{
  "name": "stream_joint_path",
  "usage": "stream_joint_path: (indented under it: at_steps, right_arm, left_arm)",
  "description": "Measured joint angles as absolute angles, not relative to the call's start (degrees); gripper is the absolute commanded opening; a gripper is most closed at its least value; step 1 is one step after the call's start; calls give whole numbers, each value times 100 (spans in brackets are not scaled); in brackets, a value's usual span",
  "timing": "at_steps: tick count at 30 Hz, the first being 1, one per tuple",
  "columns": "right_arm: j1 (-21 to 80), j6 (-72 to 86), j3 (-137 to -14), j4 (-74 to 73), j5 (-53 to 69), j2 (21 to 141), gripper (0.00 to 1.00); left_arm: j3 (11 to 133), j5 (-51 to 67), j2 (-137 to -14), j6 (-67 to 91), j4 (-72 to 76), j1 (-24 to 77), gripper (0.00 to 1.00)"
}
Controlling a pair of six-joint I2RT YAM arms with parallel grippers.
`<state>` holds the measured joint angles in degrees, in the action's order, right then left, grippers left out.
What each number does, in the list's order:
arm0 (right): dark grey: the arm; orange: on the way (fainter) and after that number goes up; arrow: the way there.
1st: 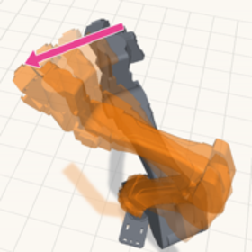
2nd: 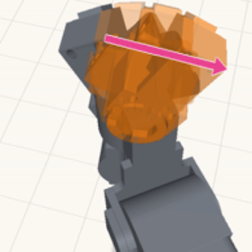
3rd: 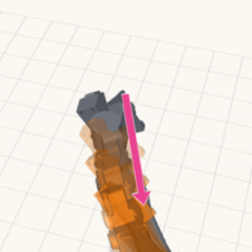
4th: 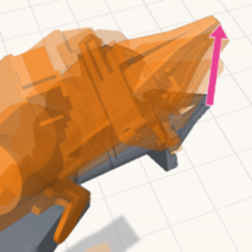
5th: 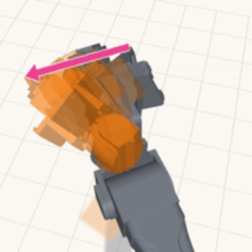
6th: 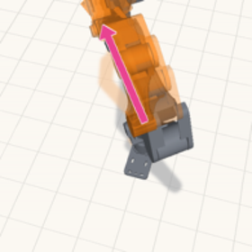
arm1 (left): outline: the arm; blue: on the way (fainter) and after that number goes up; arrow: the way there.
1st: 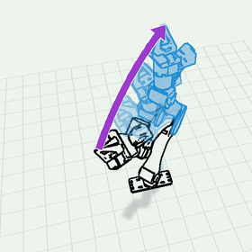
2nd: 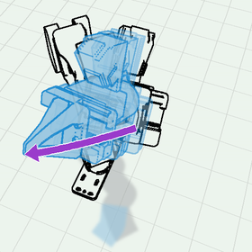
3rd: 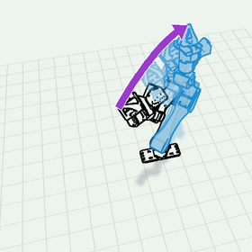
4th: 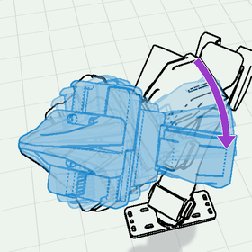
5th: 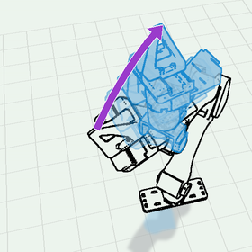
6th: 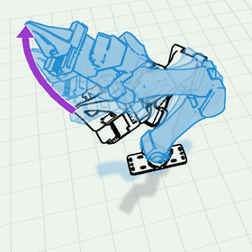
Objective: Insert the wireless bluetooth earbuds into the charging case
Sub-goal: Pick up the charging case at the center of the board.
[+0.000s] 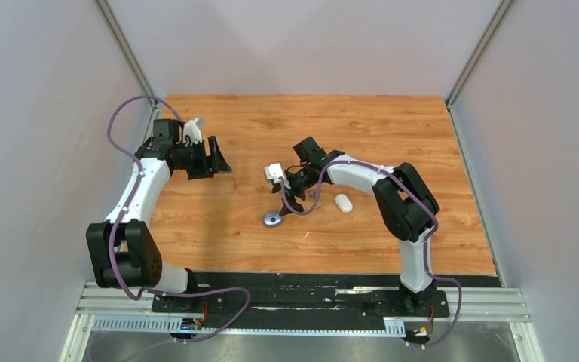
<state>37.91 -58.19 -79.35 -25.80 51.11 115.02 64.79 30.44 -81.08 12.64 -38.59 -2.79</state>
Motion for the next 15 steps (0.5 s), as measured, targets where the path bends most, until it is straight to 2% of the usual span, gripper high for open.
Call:
stream_joint_path:
  at_steps: [8,12,15]
  right_arm:
    - [4093,-5970,-7981,-2731,5120,11662,76]
    - [4160,-5957,-7979,-2731,5105,11740,69]
    - [4200,-5927,-7937,-2659,5030,11778,58]
  left_arm:
    - [6479,3096,-8108,1452,-3795,-325,78]
    - [6479,3061,-8108,1599,-3787,-355,77]
    - [6479,3039,-8108,1702,-3789,-381,77]
